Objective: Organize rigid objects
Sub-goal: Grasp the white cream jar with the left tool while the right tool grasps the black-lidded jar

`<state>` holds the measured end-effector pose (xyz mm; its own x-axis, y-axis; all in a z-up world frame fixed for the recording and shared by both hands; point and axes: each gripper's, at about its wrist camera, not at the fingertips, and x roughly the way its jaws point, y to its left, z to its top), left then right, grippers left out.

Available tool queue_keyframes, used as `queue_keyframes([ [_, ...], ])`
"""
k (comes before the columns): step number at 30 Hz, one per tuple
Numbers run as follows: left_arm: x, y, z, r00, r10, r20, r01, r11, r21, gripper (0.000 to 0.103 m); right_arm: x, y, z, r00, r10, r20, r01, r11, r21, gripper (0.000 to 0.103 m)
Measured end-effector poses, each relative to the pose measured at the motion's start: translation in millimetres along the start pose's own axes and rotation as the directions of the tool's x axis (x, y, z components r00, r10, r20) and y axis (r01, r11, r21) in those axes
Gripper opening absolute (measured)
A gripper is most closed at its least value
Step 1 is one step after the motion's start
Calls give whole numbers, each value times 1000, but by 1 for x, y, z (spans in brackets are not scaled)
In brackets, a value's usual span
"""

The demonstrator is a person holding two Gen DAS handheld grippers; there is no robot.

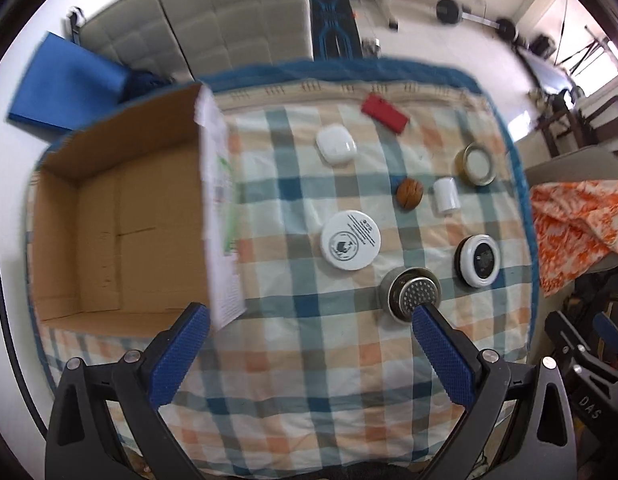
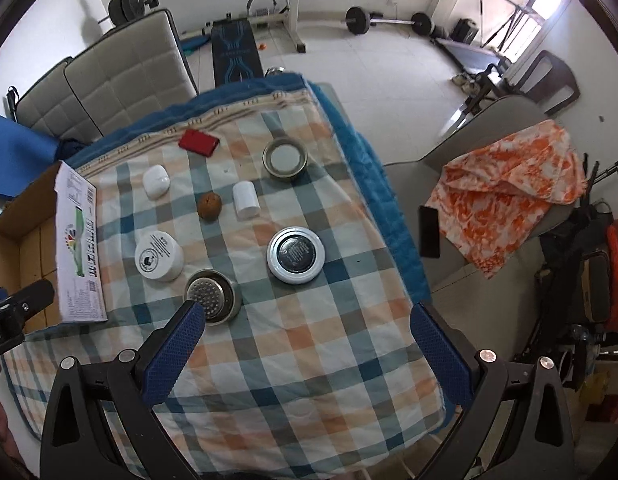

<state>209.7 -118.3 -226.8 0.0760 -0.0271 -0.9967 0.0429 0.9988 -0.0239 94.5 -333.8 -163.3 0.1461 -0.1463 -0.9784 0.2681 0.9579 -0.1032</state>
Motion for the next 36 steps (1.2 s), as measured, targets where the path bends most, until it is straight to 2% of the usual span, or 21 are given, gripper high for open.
queue_keyframes([
  [2,37,-11,15,997,-5,-71,6,1000,1,103,41,-1,10,998,31,-59,-31,999,9,103],
  [5,77,-22,31,991,-5,-132,5,1000,6,103,92,1,23,992,21,-128,-19,1000,19,103],
  [8,109,-28,44,981,7,-193,-6,1000,10,103,126,3,32,981,18,-192,-12,999,32,103],
  [16,152,-32,51,964,43,-264,-33,999,41,103,173,11,48,963,14,-268,-8,1000,24,103],
  [20,169,-29,42,952,16,-307,-5,999,35,103,186,17,49,955,10,-296,-5,1000,17,103],
  [24,181,-30,32,951,-12,-310,22,999,29,103,195,18,48,945,25,-325,-18,1000,26,103],
  [25,184,-31,30,951,-18,-307,29,999,31,102,197,18,47,944,26,-329,-18,999,27,103],
  [27,192,-36,26,952,-19,-305,34,998,46,93,202,18,47,940,32,-339,-22,999,35,103],
  [28,195,-39,22,950,-23,-312,42,998,55,81,208,13,48,939,36,-342,-24,999,39,102],
  [29,196,-42,23,948,-18,-318,40,997,61,76,210,12,47,937,38,-347,-24,999,44,102],
  [33,198,-48,10,956,18,-293,5,997,79,66,216,10,43,930,48,-364,-29,998,56,97],
  [34,199,-47,8,957,18,-290,5,997,79,66,218,10,42,928,58,-369,-38,997,62,92],
  [36,196,-42,6,958,17,-287,6,997,80,66,220,10,41,926,64,-371,-42,997,67,90],
])
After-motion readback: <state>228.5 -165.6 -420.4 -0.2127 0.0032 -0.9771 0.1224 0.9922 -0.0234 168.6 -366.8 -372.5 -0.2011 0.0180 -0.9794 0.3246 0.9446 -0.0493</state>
